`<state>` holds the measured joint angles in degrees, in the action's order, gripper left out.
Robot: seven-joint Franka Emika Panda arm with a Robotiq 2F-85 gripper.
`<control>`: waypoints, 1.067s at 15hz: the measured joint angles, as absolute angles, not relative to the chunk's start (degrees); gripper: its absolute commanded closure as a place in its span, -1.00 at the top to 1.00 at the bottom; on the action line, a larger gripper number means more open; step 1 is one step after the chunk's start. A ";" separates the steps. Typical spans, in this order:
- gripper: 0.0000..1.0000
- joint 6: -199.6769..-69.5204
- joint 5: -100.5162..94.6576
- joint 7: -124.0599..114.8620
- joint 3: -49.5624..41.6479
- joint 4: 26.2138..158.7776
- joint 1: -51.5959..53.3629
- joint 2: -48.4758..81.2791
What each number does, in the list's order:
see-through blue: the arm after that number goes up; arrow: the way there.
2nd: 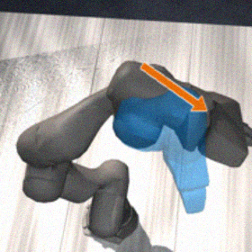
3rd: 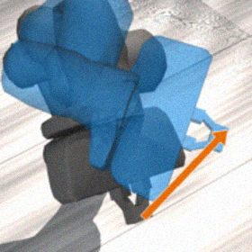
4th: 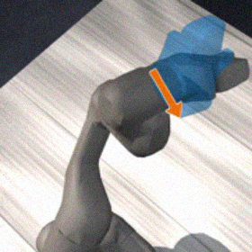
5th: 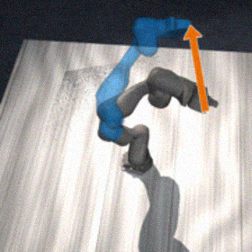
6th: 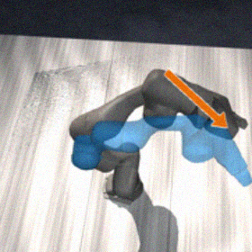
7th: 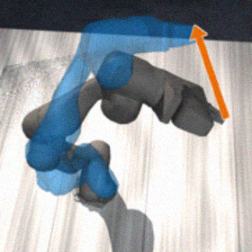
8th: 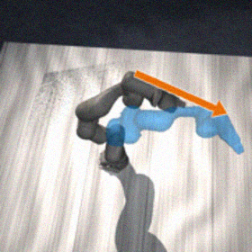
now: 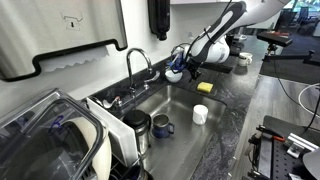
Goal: Place the white bowl next to the kitchen sponge
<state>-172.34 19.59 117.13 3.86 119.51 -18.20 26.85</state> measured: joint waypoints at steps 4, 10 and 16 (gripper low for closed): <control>0.32 -171.47 8.84 104.94 1.56 115.41 -15.15 29.02; -0.52 -166.96 -1.77 90.99 -0.80 108.91 -12.41 33.39; -1.00 -166.00 -5.61 85.25 -0.70 106.81 -12.40 34.47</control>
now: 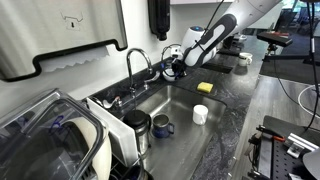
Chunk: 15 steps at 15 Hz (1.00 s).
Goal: Place the white bowl next to the kitchen sponge
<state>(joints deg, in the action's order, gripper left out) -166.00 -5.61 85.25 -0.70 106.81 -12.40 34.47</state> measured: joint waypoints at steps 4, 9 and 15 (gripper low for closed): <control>-0.96 -166.20 -7.27 82.78 -0.55 107.17 -12.35 33.64; -0.96 -164.65 -8.98 76.95 -1.36 110.75 -12.17 30.08; -0.96 -163.06 -8.99 75.20 -1.81 124.01 -13.31 19.42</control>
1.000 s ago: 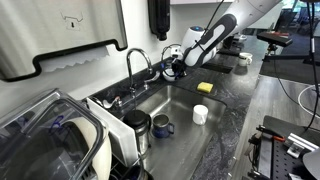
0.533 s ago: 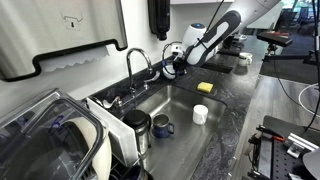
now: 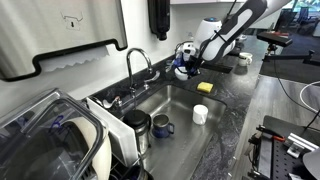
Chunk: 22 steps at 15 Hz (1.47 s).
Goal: Place the white bowl next to the kitchen sponge
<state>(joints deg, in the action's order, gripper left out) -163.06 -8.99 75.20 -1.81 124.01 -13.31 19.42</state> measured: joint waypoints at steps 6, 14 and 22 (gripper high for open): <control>-0.96 -155.83 -11.95 71.91 -6.38 130.26 -13.16 9.09; -0.96 -146.63 -14.90 68.38 -11.46 130.23 -13.26 5.86; -0.96 -145.70 -18.46 60.42 -12.50 129.61 -13.26 10.38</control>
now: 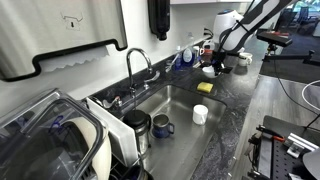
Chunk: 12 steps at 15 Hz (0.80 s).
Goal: Place the white bowl next to the kitchen sponge
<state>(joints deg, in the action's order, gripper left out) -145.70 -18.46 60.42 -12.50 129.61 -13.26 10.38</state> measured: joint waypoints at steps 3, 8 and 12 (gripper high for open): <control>-0.96 -145.71 -19.19 58.14 -12.78 128.91 -13.26 12.23; -0.96 -145.78 -19.29 56.47 -12.77 127.77 -13.25 14.51; -0.18 -146.07 -19.40 55.23 -12.75 126.66 -13.22 15.79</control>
